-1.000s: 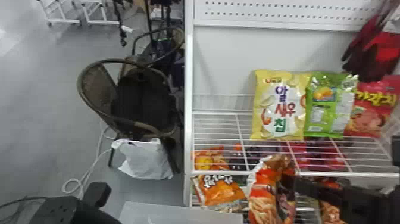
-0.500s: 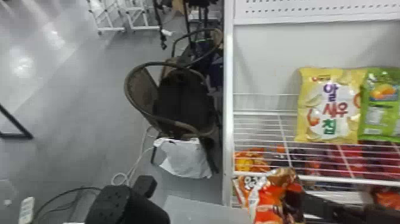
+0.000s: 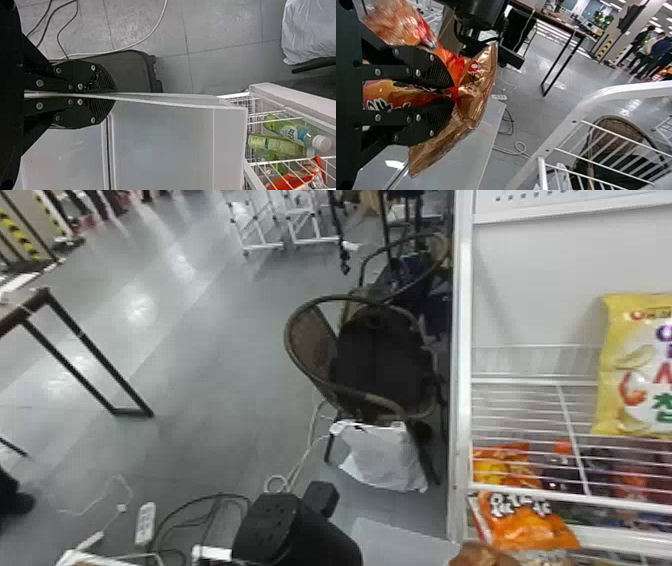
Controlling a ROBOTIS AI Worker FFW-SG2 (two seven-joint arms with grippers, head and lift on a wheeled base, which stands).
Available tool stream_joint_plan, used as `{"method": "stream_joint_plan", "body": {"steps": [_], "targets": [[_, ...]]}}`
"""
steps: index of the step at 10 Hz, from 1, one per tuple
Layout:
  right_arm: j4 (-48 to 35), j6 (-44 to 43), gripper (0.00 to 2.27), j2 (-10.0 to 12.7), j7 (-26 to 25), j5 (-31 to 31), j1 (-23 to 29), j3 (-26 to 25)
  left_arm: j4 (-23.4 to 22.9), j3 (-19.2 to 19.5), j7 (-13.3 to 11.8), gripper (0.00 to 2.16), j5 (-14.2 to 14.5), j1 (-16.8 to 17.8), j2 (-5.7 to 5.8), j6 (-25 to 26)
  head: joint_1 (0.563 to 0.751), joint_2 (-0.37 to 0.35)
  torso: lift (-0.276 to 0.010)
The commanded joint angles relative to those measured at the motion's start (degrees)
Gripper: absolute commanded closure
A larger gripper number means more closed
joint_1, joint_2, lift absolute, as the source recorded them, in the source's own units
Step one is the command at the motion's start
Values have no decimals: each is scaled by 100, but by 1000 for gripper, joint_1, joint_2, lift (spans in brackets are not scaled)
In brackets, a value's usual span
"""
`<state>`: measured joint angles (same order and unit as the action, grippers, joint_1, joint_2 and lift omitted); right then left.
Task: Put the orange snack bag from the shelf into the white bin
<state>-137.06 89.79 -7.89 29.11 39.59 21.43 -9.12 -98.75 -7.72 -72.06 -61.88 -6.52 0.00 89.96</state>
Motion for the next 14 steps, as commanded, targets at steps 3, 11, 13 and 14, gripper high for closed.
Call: {"method": "stream_joint_plan", "body": {"steps": [3,11,13,14], "targets": [[56,-404,63,-11,-256,-469,36,139,14,8,131,2142,203,-7,-15,7,695,350,1],[1480,-6064,76,-20,-1083,-1076,45,-793,32,34,289,2138,361,-16,-15,7,695,-21,1],[2210,-7699,80,-29,-1118,-1278,54,-854,40,43,324,2138,387,-16,-15,7,695,-100,1],[2561,-8191,80,-55,-1118,-1339,45,-907,49,60,324,2138,396,-16,-15,7,695,-140,1]]}}
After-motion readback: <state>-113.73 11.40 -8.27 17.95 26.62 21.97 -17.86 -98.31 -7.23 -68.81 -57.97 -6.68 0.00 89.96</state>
